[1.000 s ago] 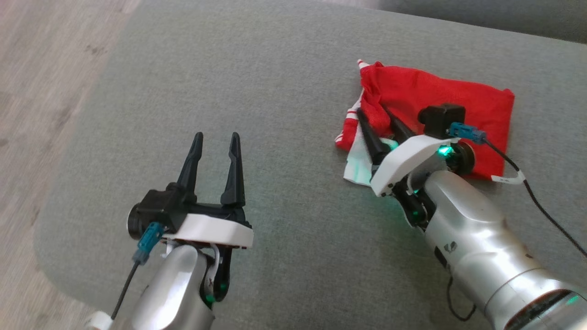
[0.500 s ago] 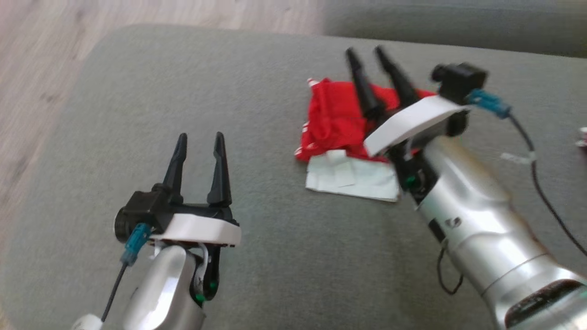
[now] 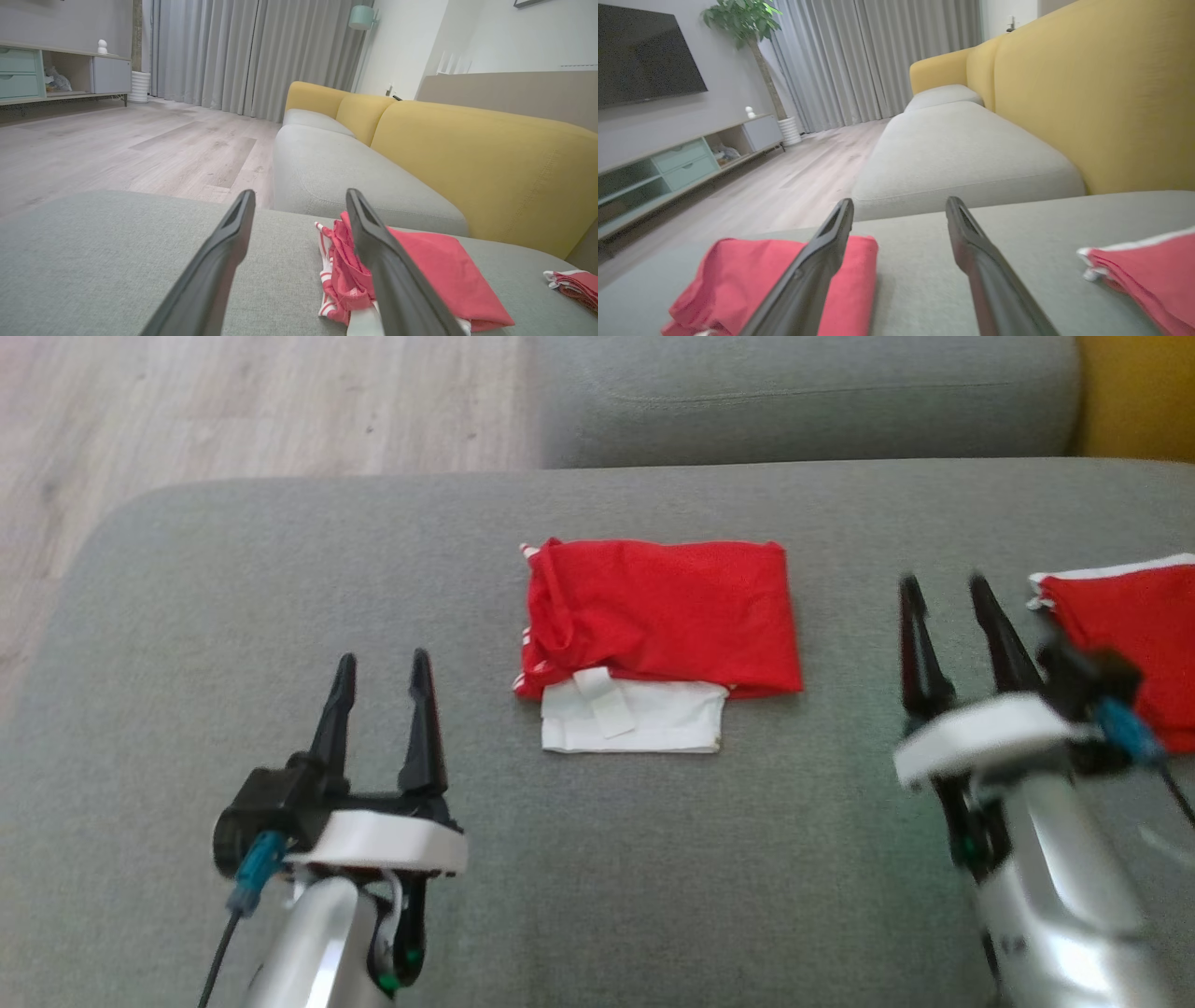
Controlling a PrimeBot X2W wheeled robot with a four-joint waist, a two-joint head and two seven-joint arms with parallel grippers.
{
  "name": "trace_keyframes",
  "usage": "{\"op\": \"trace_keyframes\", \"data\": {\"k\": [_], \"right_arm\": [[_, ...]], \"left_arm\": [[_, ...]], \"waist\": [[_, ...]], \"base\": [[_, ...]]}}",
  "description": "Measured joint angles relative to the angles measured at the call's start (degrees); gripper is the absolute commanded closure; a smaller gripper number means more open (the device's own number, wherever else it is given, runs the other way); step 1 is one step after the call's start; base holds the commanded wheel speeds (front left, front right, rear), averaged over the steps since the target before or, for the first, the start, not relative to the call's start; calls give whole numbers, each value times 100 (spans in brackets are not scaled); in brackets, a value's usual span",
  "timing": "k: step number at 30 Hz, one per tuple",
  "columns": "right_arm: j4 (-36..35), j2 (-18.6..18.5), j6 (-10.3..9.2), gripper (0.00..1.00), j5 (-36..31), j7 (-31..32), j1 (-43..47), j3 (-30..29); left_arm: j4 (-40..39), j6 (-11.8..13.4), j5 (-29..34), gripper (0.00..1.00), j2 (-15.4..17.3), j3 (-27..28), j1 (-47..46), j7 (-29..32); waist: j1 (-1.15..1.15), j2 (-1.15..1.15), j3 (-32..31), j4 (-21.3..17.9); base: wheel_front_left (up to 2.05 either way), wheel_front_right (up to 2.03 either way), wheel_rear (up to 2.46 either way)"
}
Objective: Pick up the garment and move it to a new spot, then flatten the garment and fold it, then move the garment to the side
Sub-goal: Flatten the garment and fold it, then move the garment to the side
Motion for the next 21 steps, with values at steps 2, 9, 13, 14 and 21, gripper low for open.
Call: {"op": "trace_keyframes", "data": {"k": [2,9,13,14,21], "right_arm": [[-237,12,0,0,-300,0,369,-243],[-957,120,0,0,-690,0,1328,-678],[-1125,157,0,0,-466,0,1495,-576],[-1159,160,0,0,-437,0,1494,-558],[-1238,163,0,0,-443,1,1420,-541]], "left_arm": [[24,-29,10,0,1,99,68,0],[132,-76,48,0,3,299,279,1],[163,-85,48,0,3,331,294,1],[163,-99,48,0,3,338,294,1],[126,-109,47,0,3,312,259,1]], "waist": [[0,0,-33,-88],[0,0,-31,-319],[1,0,30,-372],[1,0,47,-375],[1,0,262,-306]], "base": [[0,0,0],[0,0,0],[0,0,0],[0,0,0],[0,0,0]]}}
